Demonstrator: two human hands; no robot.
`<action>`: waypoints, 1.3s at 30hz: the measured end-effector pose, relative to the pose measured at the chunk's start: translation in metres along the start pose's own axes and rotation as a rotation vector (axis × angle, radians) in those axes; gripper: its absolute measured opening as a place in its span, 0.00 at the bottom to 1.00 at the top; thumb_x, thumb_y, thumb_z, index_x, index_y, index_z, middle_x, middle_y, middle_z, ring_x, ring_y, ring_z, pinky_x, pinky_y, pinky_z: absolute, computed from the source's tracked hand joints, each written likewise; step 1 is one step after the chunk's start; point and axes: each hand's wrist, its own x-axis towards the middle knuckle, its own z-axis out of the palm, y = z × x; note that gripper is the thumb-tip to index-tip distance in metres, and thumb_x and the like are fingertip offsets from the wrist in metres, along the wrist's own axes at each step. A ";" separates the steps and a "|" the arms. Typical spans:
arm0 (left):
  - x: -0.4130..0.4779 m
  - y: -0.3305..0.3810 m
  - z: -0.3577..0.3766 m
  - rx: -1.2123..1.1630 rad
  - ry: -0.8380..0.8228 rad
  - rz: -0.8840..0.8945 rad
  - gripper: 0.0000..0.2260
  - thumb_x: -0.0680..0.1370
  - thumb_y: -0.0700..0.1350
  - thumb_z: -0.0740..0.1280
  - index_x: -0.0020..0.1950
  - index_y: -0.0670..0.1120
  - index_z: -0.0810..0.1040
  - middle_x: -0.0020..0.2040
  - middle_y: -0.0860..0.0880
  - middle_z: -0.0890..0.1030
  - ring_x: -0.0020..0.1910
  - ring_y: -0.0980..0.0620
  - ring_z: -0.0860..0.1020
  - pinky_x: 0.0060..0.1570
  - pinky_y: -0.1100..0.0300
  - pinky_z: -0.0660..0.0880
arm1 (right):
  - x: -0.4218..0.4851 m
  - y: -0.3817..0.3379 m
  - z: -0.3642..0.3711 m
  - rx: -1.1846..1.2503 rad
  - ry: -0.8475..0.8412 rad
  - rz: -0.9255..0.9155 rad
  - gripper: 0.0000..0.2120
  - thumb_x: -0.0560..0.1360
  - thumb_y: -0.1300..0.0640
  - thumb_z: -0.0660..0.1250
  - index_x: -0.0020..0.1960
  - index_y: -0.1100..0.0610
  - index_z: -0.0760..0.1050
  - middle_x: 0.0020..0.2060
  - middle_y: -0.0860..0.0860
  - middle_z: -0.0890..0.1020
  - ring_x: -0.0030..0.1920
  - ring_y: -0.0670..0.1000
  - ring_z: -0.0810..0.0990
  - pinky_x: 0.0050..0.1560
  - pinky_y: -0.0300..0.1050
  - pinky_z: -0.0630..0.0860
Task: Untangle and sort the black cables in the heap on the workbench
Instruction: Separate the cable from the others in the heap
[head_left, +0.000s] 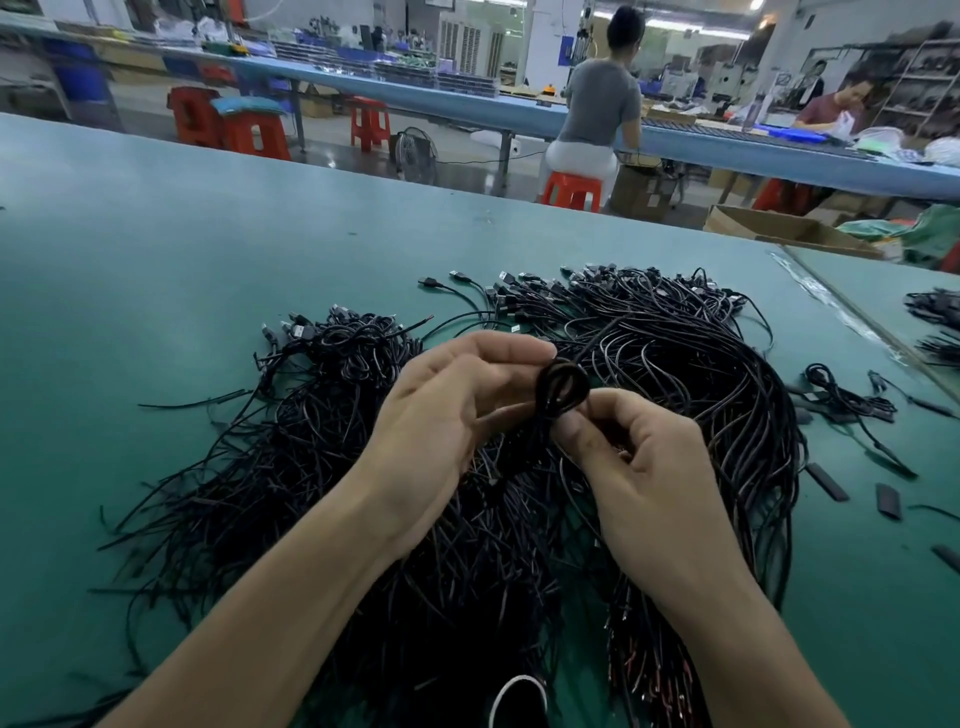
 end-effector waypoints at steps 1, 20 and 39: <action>-0.001 0.000 0.000 -0.032 -0.024 -0.002 0.15 0.77 0.43 0.58 0.46 0.47 0.85 0.49 0.41 0.86 0.50 0.48 0.84 0.48 0.62 0.78 | 0.001 0.000 -0.001 -0.010 0.011 -0.005 0.05 0.78 0.52 0.68 0.47 0.50 0.82 0.39 0.47 0.83 0.39 0.49 0.81 0.42 0.49 0.80; -0.002 -0.013 0.003 0.278 0.113 -0.070 0.07 0.70 0.44 0.74 0.46 0.46 0.82 0.42 0.43 0.86 0.39 0.48 0.85 0.41 0.56 0.82 | 0.001 -0.007 -0.004 0.039 0.019 -0.090 0.06 0.77 0.58 0.69 0.43 0.49 0.80 0.38 0.45 0.82 0.39 0.42 0.80 0.40 0.29 0.73; 0.000 -0.012 -0.007 0.607 -0.057 -0.204 0.19 0.65 0.63 0.78 0.48 0.55 0.79 0.34 0.55 0.81 0.29 0.58 0.74 0.31 0.67 0.70 | 0.002 -0.001 -0.004 0.096 0.089 -0.024 0.07 0.78 0.56 0.69 0.40 0.50 0.81 0.34 0.45 0.84 0.35 0.41 0.80 0.38 0.35 0.77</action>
